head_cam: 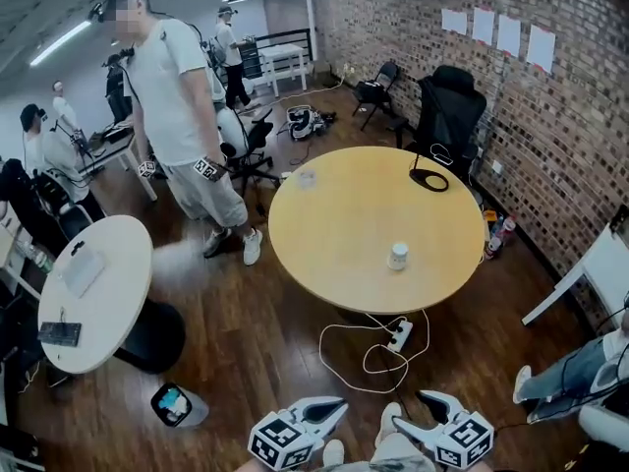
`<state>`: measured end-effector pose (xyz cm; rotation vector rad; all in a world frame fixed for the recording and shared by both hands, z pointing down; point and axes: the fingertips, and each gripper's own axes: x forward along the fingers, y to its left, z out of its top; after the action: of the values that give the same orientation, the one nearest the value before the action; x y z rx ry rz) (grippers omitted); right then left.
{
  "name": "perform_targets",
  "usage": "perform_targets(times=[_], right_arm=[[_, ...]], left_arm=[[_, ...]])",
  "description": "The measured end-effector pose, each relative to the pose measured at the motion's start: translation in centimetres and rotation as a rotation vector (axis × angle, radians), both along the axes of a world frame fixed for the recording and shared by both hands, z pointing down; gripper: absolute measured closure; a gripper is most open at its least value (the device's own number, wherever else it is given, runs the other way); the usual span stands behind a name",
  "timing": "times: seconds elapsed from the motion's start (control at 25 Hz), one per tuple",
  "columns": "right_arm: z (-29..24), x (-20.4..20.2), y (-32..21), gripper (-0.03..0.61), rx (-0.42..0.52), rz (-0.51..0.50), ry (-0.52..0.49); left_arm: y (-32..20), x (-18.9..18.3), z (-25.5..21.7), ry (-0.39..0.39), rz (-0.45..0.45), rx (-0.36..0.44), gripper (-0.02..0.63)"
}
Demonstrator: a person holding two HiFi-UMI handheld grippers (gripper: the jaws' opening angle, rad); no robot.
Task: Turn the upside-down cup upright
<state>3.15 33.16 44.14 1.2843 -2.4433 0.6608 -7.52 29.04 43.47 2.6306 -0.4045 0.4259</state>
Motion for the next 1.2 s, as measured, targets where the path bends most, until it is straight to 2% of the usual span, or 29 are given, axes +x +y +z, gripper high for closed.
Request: perform_targets(times=[0.12, 0.32, 0.52, 0.68, 0.8, 0.96, 1.2], right_arm=[[-1.7, -1.0, 3.0, 0.279, 0.025, -0.015, 0.007], [-3.9, -0.9, 7.1, 0.282, 0.063, -0.058, 0.031], [-5.8, 1.3, 13.0, 0.288, 0.115, -0.092, 0.065], [-4.4, 3.4, 18.7, 0.288, 0.125, -0.106, 0.069], [-3.6, 3.4, 22.6, 0.291, 0.12, -0.123, 0.063], [-3.8, 3.9, 24.3, 0.291, 0.118, -0.15, 0.046], [-6.2, 9.9, 24.5, 0.293, 0.148, -0.166, 0.05]], left_arm=[[2.9, -1.0, -0.9, -0.01, 0.025, 0.026, 0.606], [6.7, -0.5, -3.2, 0.008, -0.017, 0.054, 0.606], [13.2, 2.6, -4.4, 0.013, -0.042, 0.051, 0.606], [18.8, 5.3, -3.1, 0.028, -0.056, 0.055, 0.606], [22.8, 5.4, -2.8, 0.028, -0.07, 0.053, 0.606], [25.1, 5.9, -2.4, -0.011, -0.093, 0.026, 0.606], [25.7, 12.0, -5.0, -0.019, -0.094, 0.039, 0.606]])
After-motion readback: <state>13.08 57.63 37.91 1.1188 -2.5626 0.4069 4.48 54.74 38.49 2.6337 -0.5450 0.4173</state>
